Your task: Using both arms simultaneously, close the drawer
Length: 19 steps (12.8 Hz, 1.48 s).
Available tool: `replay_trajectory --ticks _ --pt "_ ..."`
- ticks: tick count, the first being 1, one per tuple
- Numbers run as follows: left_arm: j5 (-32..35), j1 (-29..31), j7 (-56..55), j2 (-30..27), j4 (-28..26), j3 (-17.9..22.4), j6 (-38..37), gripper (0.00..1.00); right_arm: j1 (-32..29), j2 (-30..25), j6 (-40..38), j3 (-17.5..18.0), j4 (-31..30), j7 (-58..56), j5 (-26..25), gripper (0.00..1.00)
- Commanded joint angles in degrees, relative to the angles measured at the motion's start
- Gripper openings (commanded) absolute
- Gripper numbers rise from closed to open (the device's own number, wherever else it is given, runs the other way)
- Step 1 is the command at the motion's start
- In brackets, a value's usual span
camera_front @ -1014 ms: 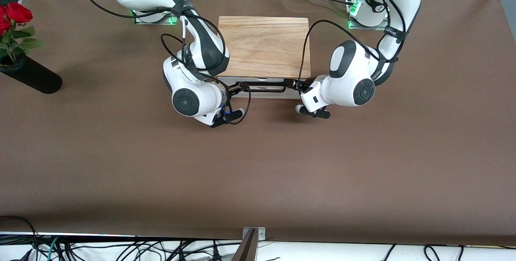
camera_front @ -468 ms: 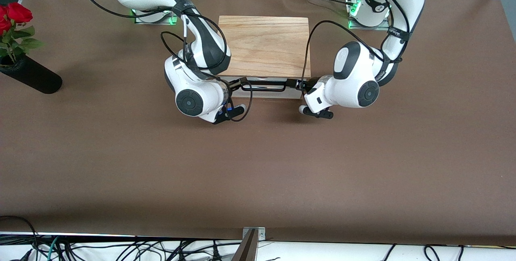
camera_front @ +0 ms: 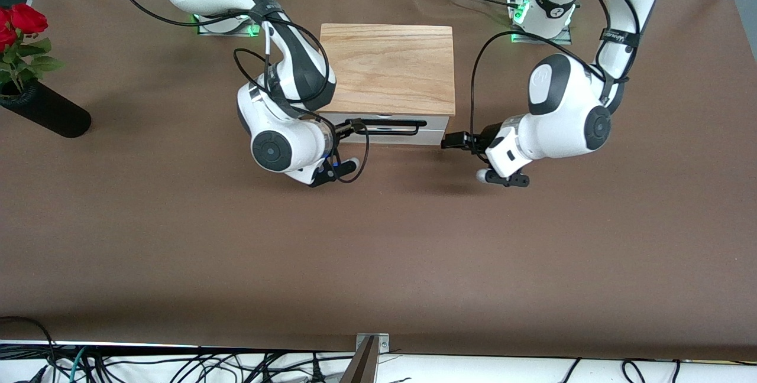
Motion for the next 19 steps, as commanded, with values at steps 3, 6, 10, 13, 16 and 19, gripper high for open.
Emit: replay_trajectory --ticks 3,6,10,13,16,19 --pt "1.9 6.9 0.9 -9.3 -1.8 0.0 1.7 1.0 -1.1 0.3 1.7 -5.6 6.9 -0.2 -1.6 1.0" --pt "11.0 7.1 1.1 -15.1 -1.2 3.6 -4.1 1.0 -1.1 -0.9 1.1 -11.2 7.5 -0.3 -1.6 1.0" --pt "23.9 8.2 0.8 -19.5 2.2 4.8 -13.3 1.0 -3.8 -4.5 0.5 -14.9 8.4 -0.1 -1.5 1.0" --pt "33.9 8.0 0.5 -20.2 4.3 4.8 -16.5 1.0 -7.3 -6.3 -4.5 -15.8 8.5 0.0 -1.6 1.0" --pt "38.1 8.1 -0.8 -20.3 4.4 4.7 -17.1 1.0 -8.1 -10.2 -7.8 -19.0 8.4 -0.1 -4.8 1.0" --pt "38.2 8.1 -1.7 -20.3 4.5 4.6 -17.7 1.0 -10.2 -15.2 -7.9 -17.7 6.3 0.1 -13.9 1.0"
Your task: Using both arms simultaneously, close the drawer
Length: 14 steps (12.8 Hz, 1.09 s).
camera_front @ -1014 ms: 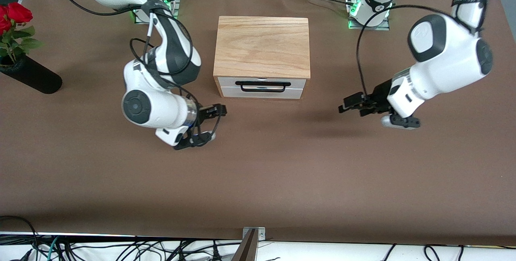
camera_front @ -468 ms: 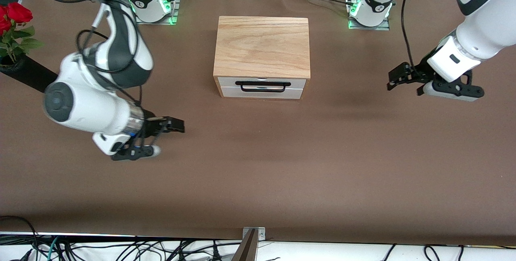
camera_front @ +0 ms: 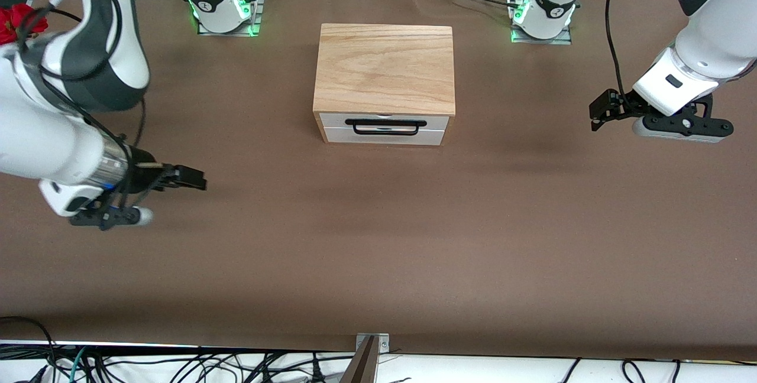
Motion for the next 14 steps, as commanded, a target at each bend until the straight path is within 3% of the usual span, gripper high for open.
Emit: replay_trajectory --ticks 1,5,8,10,14 --pt "1.7 0.0 -1.3 0.2 2.0 -0.1 -1.6 1.0 -3.5 -5.6 -0.7 3.7 -2.6 0.3 -5.1 1.0" --pt "1.5 0.0 -1.6 0.2 2.7 0.0 -1.6 1.0 -8.9 -10.1 -0.6 6.5 -2.8 0.2 -6.8 1.0" --pt "1.6 0.0 -3.4 0.3 2.7 -0.3 -1.6 1.0 -11.0 -16.0 -0.7 7.7 -9.2 0.3 -8.6 1.0" --pt "1.6 0.0 -3.4 0.2 2.7 0.0 -1.6 1.0 -14.5 -19.4 -0.5 11.5 -13.3 0.3 -12.1 1.0" --pt "1.6 0.0 -3.4 0.2 2.7 0.0 -1.6 1.0 -17.2 -21.3 -2.9 13.1 -14.9 0.2 -12.8 1.0"
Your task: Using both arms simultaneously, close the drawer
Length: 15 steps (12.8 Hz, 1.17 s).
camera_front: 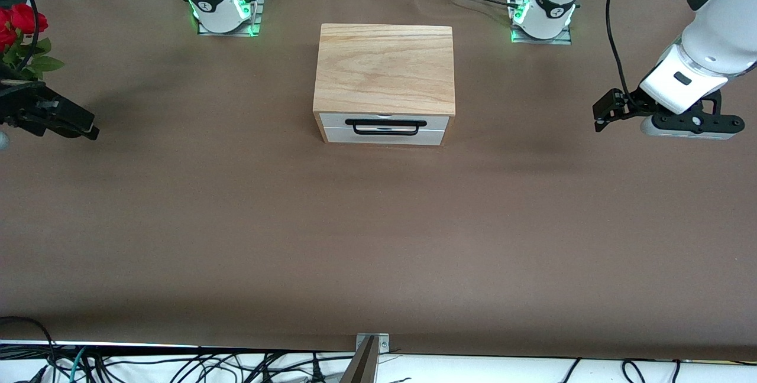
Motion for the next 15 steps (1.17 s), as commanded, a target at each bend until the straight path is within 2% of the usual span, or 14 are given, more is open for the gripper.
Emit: replay_trajectory --ticks 1,2,5,8,15 --pt "1.6 0.0 -1.0 0.2 1.3 -0.1 -1.4 1.0 -3.2 -4.7 -1.6 2.0 -6.1 0.9 -1.0 1.0" --pt "1.6 0.0 -1.0 0.2 1.3 -0.2 -1.4 1.0 -3.8 -5.6 -0.4 2.2 -8.0 0.4 -1.1 1.0" --pt "1.6 0.0 -1.0 0.3 1.3 -0.2 -1.4 1.0 -4.8 -5.7 -0.8 2.6 -8.3 0.0 -1.1 1.0" --pt "1.6 0.0 -1.0 0.3 1.3 -0.2 -1.4 1.0 -4.7 -5.5 -0.8 2.8 -8.1 -5.3 -1.1 1.0" --pt "1.6 0.0 -1.0 0.3 1.3 -0.2 -1.4 1.0 -4.1 -3.1 -2.0 2.8 -5.7 -6.1 -1.1 1.0"
